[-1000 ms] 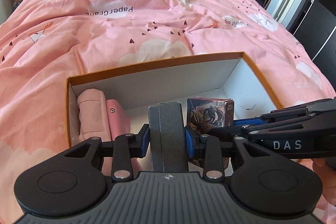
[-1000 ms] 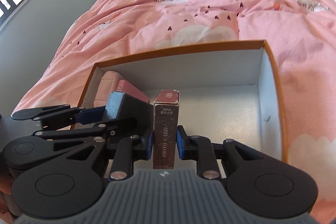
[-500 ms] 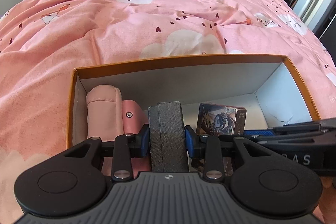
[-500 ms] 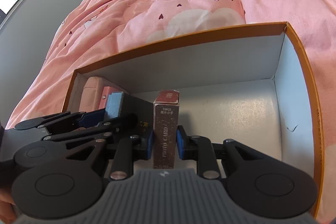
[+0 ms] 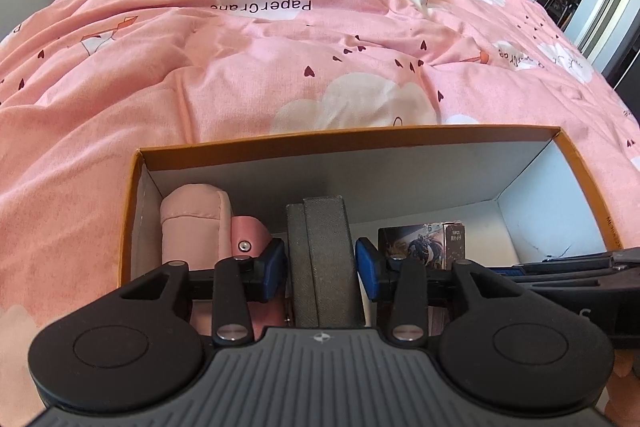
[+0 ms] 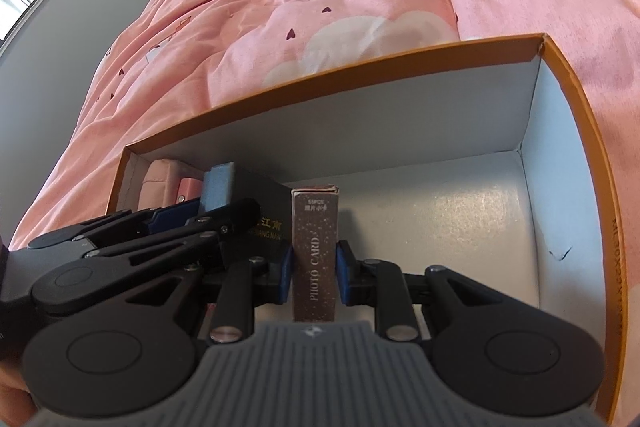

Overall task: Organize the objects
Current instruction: 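Lower both items upright beside the pink items and open the grippers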

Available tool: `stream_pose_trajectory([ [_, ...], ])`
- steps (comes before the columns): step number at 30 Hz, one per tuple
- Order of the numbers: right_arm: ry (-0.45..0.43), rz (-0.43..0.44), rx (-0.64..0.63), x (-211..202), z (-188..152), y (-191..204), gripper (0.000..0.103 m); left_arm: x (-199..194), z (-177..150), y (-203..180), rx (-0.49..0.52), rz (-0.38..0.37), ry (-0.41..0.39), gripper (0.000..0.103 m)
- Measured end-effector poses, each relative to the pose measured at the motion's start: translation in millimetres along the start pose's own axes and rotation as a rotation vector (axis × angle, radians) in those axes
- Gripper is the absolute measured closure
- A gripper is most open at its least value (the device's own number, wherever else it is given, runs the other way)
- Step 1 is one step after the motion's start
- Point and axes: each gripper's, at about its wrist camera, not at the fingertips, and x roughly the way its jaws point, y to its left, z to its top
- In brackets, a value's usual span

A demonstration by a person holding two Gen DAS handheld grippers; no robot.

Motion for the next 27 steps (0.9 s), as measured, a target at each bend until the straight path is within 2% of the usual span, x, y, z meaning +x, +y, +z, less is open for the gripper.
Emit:
stream_pose_trajectory([
  [4, -0.005, -0.004, 0.006, 0, 0, -2, 0.079, -9, 1, -2, 0.017, 0.0, -0.022, 0.049],
  [9, -0.012, -0.012, 0.0, -1, 1, -1, 0.079, -28, 0, -13, 0.142, 0.061, -0.047, 0.039],
  [13, -0.005, -0.004, -0.006, 1, 0, 4, 0.079, -41, -7, -18, 0.233, 0.069, -0.058, 0.039],
  [17, -0.006, -0.005, -0.018, 2, 0, 10, 0.079, -48, -14, -16, 0.292, 0.057, -0.029, 0.039],
  [27, -0.017, -0.027, -0.056, 9, 6, 27, 0.079, -47, -24, -9, 0.353, 0.027, -0.021, 0.039],
])
